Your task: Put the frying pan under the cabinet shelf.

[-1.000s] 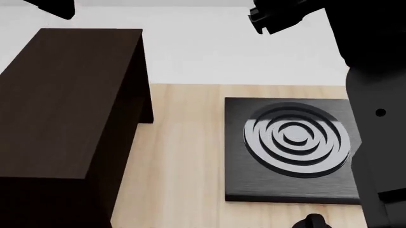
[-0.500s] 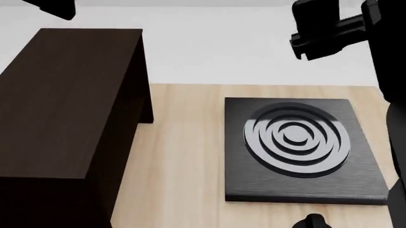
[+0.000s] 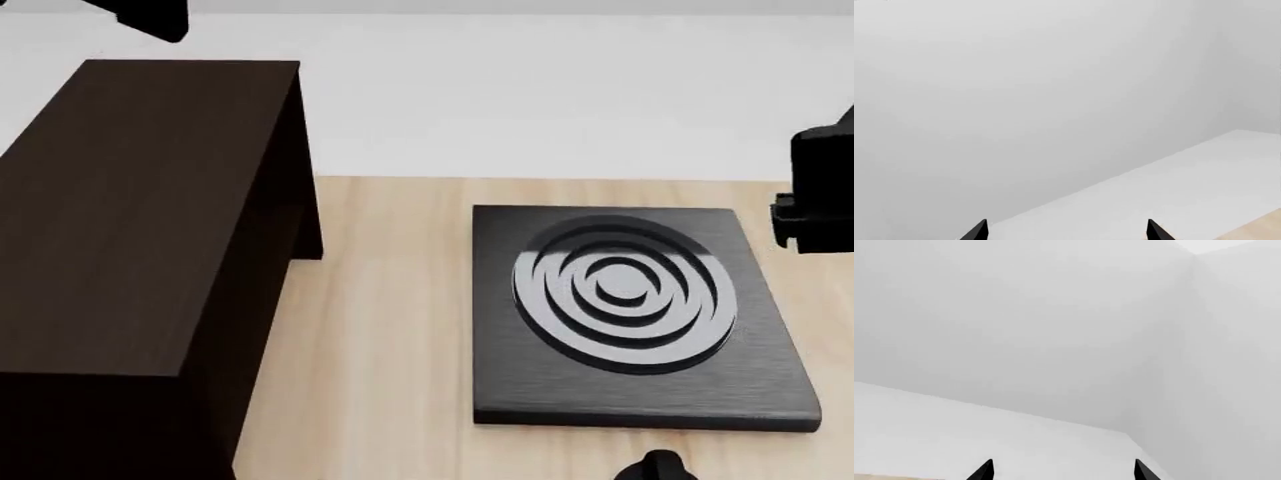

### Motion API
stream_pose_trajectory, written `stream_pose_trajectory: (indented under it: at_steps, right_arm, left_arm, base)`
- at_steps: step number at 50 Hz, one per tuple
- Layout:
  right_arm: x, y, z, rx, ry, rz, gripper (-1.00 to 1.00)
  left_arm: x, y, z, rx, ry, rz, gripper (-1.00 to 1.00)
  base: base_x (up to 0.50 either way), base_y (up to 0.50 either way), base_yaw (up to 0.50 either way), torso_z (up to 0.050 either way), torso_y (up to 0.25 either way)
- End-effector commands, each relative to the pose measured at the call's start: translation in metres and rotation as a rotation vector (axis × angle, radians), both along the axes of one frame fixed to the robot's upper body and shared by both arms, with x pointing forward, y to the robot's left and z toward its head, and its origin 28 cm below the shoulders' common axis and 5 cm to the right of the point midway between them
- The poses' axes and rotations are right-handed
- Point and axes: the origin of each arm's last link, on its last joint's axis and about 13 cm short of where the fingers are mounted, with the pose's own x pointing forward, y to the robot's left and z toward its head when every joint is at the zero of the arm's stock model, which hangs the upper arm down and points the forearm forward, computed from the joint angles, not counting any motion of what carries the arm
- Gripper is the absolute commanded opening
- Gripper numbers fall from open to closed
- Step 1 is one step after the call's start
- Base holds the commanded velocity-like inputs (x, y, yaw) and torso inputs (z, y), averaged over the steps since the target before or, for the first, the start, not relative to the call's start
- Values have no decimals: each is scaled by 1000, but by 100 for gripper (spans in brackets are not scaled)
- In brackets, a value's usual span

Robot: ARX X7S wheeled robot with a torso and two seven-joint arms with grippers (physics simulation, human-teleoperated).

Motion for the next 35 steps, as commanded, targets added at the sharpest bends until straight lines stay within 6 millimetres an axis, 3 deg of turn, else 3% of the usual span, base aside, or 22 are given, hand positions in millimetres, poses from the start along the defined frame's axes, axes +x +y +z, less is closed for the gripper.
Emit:
stream_pose_trajectory:
  at_steps: [1, 21, 35]
  right_arm:
    - [-20, -16, -13, 6, 56, -91, 100]
    - [-57, -28, -6, -34, 155, -199, 100]
    - [-68, -42, -11, -41, 238, -263, 100]
  left_arm:
    - [5, -4, 6, 6, -10, -11, 100]
    - [0, -15, 39, 40, -48, -51, 100]
    - [0, -21, 42, 60, -66, -66, 100]
  base:
    - [0, 0, 0, 0, 0]
    - [0, 0, 0, 0, 0]
    - [0, 0, 0, 0, 0]
